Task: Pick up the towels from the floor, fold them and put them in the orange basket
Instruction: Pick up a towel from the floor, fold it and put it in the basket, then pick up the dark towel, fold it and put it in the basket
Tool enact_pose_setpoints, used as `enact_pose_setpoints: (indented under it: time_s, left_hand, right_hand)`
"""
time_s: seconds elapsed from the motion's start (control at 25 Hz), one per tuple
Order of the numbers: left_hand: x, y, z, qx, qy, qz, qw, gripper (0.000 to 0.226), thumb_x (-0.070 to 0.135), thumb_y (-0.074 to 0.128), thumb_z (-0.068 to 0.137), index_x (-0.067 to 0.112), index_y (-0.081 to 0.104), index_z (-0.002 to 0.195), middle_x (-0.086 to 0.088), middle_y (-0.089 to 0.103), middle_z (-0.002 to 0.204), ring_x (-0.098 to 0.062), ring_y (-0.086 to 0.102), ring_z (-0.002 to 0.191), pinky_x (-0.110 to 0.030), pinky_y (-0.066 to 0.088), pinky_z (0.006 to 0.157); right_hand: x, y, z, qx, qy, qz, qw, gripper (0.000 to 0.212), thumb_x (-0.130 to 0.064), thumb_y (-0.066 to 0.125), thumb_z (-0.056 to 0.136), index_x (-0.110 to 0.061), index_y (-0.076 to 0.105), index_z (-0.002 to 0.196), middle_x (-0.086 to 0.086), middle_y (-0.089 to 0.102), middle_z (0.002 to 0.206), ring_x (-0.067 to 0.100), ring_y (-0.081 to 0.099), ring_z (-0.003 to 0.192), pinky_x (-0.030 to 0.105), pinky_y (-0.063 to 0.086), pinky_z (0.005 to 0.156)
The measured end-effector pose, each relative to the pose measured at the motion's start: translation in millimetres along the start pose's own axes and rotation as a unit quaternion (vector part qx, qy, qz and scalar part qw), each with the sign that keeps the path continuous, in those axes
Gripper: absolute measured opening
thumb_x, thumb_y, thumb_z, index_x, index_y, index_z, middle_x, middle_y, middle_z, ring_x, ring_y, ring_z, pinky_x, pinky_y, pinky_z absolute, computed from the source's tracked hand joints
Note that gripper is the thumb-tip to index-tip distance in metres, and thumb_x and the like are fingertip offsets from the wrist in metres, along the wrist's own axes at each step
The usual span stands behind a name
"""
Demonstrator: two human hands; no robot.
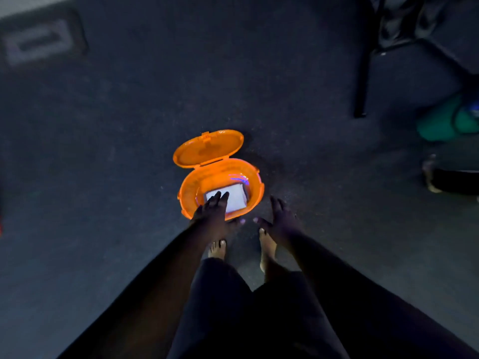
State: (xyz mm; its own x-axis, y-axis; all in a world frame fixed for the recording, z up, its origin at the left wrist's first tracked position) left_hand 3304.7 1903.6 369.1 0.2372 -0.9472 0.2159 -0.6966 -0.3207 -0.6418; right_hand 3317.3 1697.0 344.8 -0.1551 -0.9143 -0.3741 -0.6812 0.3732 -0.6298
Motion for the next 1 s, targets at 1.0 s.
enact_pose_setpoints:
  time_s: [1.0]
  left_hand:
    - [359.9,214.4,-532.0,-0.029,0.681,0.394,0.616,0.109,0.081,0.050,0.084,0.023,0.002,0.163,-0.003,0.005,0.171,-0.019,0.010,0.157,-0.037,0.018,0.126]
  right_hand:
    - [187.6,156.8,-720.2,0.463,0.470,0.273,0.700,0.110,-0.086,0.043,0.079,-0.026,0.005,0.163,0.003,0.011,0.170,0.021,0.007,0.157,0.055,0.021,0.123]
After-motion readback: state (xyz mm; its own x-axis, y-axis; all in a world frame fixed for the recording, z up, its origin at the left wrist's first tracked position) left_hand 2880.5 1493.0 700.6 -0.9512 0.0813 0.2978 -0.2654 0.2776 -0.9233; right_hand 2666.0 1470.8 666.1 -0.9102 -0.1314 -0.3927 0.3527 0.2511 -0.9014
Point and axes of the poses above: each hand's wrist, its own z-axis towards the middle knuckle, its own y-axis out of the palm, x = y × z, the point moved 7 cm from there along z, towards the middle knuckle
